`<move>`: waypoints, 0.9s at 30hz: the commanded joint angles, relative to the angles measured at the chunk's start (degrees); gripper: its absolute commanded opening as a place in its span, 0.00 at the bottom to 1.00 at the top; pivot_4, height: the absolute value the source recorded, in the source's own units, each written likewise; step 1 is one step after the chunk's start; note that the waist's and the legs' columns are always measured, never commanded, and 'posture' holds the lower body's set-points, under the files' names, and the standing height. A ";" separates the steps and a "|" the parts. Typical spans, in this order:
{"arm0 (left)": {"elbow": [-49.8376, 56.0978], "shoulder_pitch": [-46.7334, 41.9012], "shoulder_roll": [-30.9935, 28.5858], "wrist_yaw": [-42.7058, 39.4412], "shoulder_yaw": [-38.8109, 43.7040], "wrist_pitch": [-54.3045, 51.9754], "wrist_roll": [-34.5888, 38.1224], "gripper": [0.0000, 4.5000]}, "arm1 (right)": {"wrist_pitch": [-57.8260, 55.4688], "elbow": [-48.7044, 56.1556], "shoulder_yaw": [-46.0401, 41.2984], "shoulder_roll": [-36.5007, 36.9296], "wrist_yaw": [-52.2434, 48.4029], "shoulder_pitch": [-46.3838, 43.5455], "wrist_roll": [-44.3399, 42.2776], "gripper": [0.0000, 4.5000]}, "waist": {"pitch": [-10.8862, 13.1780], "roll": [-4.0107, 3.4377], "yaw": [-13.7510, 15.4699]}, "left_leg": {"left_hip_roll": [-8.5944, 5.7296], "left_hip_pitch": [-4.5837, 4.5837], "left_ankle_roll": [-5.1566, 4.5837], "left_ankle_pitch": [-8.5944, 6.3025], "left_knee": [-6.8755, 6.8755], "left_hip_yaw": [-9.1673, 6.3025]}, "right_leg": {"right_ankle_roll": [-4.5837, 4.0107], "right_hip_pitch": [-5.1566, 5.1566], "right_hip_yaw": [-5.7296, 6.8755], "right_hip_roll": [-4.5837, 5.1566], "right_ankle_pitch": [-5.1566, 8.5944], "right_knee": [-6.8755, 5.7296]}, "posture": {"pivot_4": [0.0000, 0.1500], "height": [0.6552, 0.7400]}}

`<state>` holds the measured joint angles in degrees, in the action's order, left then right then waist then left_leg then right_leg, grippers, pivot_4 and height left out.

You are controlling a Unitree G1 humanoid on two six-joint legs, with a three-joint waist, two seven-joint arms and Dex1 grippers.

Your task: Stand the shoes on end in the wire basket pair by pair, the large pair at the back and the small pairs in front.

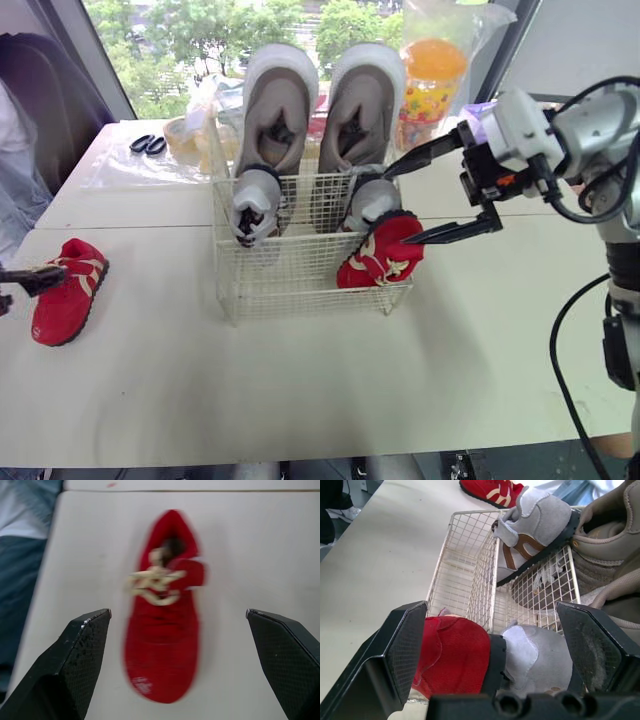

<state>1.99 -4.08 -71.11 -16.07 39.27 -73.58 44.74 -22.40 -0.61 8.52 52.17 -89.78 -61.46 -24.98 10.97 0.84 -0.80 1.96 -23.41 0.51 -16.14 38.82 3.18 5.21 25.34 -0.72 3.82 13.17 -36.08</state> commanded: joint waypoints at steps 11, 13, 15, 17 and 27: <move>-28.64 -23.05 1.25 -19.17 -26.60 19.40 -17.62 1.00 | -6.82 8.68 -6.37 3.39 4.83 2.60 -2.68 0.98 | -0.03 0.06 0.06 | -0.07 -0.04 0.01 -0.01 -0.04 0.41 | 0.02 0.05 0.02 0.21 -0.03 -0.01 | 1.00 1.00; -32.00 -26.25 2.13 -20.53 -29.40 20.99 -20.25 0.94 | -7.61 9.86 -6.82 4.13 5.54 3.35 -2.66 1.00 | -0.03 0.07 -0.04 | -0.08 -0.04 0.00 -0.01 -0.04 0.45 | 0.04 0.06 0.02 0.19 -0.04 -0.01 | 1.00 1.00; -34.49 -28.16 2.63 -21.40 -30.92 22.06 -22.33 0.81 | -8.19 10.51 -7.27 4.77 5.95 3.90 -2.82 1.00 | -0.05 0.10 -0.17 | -0.08 -0.04 -0.02 -0.01 -0.04 0.50 | 0.06 0.07 0.01 0.18 -0.04 -0.02 | 1.00 1.00; -36.09 -28.43 2.72 -22.45 -31.28 22.76 -23.62 0.59 | -8.65 11.12 -7.78 5.49 6.23 4.45 -3.13 1.00 | -0.05 0.10 -0.25 | -0.06 -0.04 -0.03 -0.02 -0.03 0.51 | 0.16 0.07 0.01 0.12 -0.09 -0.03 | 1.00 1.00; -21.96 -25.75 8.17 -23.53 -20.44 18.77 -16.21 0.01 | -7.61 9.59 -7.64 6.26 7.10 5.30 -1.81 1.00 | -0.05 0.10 0.00 | 0.02 -0.02 -0.04 -0.02 -0.02 0.51 | 0.23 0.09 -0.03 0.07 -0.13 -0.07 | 1.00 1.00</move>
<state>-27.18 -28.75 -64.32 -39.23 13.71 -53.83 23.84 -30.91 8.75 2.48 57.52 -83.04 -55.78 -27.15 10.92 0.95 -0.80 1.97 -23.44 0.47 -16.16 38.83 3.68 5.44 25.41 -0.74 3.90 13.03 -36.15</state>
